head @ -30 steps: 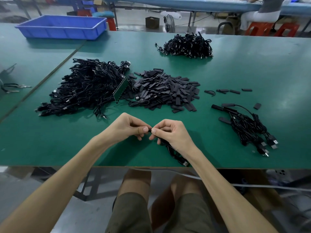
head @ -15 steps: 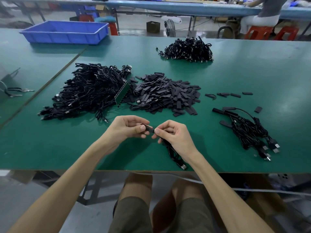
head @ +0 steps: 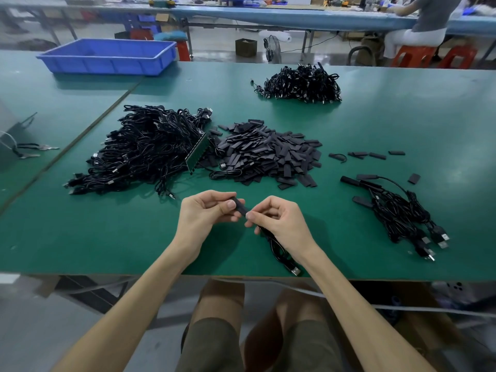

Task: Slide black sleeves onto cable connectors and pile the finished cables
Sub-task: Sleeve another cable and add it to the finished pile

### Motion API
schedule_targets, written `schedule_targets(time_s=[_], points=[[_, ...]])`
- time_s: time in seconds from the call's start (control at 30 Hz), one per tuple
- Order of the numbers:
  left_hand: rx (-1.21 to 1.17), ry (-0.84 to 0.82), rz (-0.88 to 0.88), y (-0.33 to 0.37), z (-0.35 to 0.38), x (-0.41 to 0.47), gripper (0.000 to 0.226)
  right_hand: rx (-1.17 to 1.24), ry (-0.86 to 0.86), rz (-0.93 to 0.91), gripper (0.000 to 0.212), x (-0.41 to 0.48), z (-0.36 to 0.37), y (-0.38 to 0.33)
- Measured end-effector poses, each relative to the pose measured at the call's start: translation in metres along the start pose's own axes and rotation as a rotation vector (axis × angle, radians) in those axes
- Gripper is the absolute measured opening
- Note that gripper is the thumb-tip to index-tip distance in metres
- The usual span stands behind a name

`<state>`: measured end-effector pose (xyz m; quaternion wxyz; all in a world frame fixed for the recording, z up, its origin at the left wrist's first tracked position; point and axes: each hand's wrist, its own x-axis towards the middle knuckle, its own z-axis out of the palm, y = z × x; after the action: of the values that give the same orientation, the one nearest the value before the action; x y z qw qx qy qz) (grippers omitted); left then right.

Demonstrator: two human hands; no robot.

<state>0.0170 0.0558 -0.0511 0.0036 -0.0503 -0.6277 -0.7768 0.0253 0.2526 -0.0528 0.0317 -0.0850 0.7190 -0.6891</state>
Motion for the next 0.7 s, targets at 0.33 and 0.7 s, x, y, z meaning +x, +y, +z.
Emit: schedule_targets(time_s=[0.33,0.7], points=[[0.046,0.053,0.019,-0.0009,0.0048,0.0002,0.016,-0.047,0.004,0.009,0.014,-0.0001,-0.0009,0.0034],[0.137,0.086,0.060,-0.0055,0.0051,-0.0009,0.016,-0.073,0.020,-0.006,0.015,-0.0005,0.0013,0.0022]])
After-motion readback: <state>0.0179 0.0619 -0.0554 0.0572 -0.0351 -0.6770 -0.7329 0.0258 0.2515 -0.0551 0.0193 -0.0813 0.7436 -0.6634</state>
